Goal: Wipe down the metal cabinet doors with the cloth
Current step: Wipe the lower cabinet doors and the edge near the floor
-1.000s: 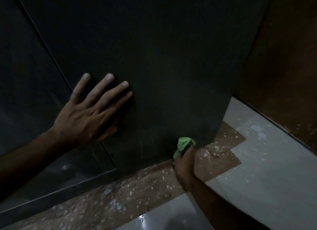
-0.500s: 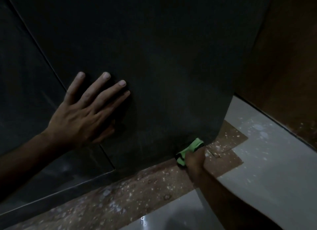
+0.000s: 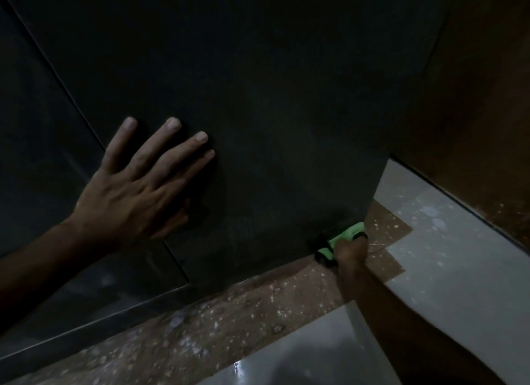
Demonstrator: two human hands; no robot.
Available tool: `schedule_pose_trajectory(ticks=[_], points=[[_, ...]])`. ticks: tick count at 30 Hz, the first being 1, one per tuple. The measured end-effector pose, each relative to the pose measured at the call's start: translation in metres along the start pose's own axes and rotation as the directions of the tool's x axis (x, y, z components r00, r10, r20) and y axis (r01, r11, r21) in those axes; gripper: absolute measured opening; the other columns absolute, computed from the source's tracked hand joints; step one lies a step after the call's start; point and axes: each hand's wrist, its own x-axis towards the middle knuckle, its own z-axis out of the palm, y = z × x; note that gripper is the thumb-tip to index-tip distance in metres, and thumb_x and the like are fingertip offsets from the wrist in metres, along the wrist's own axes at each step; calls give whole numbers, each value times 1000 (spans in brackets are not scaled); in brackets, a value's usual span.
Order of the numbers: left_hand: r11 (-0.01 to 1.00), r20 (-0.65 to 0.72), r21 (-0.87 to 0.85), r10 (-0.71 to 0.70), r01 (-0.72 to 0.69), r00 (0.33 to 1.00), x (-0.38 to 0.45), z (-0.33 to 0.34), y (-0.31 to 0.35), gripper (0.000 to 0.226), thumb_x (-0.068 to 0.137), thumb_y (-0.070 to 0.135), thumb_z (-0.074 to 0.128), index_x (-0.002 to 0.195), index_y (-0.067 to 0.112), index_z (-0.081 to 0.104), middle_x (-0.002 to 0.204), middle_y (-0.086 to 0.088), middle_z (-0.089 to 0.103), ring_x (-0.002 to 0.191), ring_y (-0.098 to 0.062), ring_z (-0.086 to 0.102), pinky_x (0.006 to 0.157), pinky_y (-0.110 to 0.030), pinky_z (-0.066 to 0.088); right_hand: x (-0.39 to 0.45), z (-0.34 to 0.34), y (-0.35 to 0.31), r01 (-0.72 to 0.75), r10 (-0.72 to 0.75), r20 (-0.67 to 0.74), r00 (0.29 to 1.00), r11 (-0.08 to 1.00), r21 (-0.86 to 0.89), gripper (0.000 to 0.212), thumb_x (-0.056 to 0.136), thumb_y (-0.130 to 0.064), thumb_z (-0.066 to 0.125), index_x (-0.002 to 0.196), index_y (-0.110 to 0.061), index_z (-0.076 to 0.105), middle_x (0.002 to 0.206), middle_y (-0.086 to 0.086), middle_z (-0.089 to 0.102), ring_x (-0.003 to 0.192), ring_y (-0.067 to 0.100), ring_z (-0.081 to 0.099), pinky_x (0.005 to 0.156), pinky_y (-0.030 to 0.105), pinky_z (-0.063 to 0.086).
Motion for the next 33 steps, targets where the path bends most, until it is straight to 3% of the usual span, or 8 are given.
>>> schedule_pose_trajectory(ticks=[5, 11, 16, 21, 25, 27, 29, 33], points=[[1000, 11, -5, 5, -5, 1000, 2, -2, 0, 77, 99, 50, 47, 165, 15, 29, 175, -10, 19, 162, -36, 13, 129, -60, -1, -18, 15, 9, 16, -19, -19, 1000, 985, -172, 51, 101, -4, 53, 149, -15, 41, 140, 15, 57, 116, 35, 61, 97, 48, 56], [1000, 4, 0, 2, -2, 1000, 2, -4, 1, 75, 101, 49, 47, 165, 14, 30, 174, -10, 22, 162, -35, 15, 129, -60, 1, -77, 30, 3, 307, -311, -15, 950, 943, -129, 44, 100, -12, 54, 143, -14, 47, 136, 12, 57, 118, 30, 61, 98, 44, 53], [1000, 14, 18, -2, 2, 1000, 1, -2, 1, 77, 100, 50, 47, 166, 15, 28, 175, -9, 19, 162, -35, 13, 129, -60, -1, -150, 50, -20, 786, -792, 59, 607, 589, -188, 33, 100, -28, 51, 132, -19, 50, 145, 4, 37, 119, 19, 54, 98, 42, 53], [1000, 18, 8, 0, 0, 1000, 1, -4, 0, 81, 97, 49, 51, 167, 16, 25, 176, -9, 16, 162, -34, 11, 129, -59, -1, -151, 33, 41, 983, -679, 726, 113, -31, -183, 68, 72, -3, 76, 133, -29, 59, 145, 8, 46, 125, 33, 52, 99, 48, 54], [1000, 32, 0, 12, -12, 999, 2, -6, -2, 84, 96, 50, 50, 167, 15, 23, 176, -9, 14, 163, -34, 8, 129, -59, -4, -110, 11, 16, 747, -683, 315, 659, 548, -377, 59, 81, 6, 64, 130, -25, 60, 144, -9, 35, 127, 13, 45, 101, 44, 55], [1000, 34, 3, -1, 1, 999, 2, -6, -1, 84, 96, 50, 51, 167, 16, 22, 176, -8, 13, 163, -33, 7, 129, -59, -5, -115, 25, -19, 717, -723, 34, 690, 675, -177, 53, 83, -2, 57, 132, -22, 54, 144, -2, 39, 128, 16, 46, 106, 45, 51], [1000, 31, -3, 0, 0, 1000, 2, -5, 0, 84, 96, 49, 51, 167, 16, 22, 176, -7, 13, 163, -33, 7, 129, -59, -5, -146, 47, -36, 842, -847, 44, 531, 520, -143, 51, 83, -20, 52, 134, -27, 51, 144, 3, 40, 131, 21, 45, 109, 37, 44], [1000, 22, -8, -4, 4, 1000, 2, -8, 0, 83, 96, 45, 56, 167, 16, 24, 176, -8, 17, 162, -34, 11, 129, -60, 0, -189, 58, 19, 985, -779, 626, 22, -89, -146, 69, 67, -17, 83, 130, -33, 61, 138, 10, 51, 118, 32, 54, 94, 41, 53]])
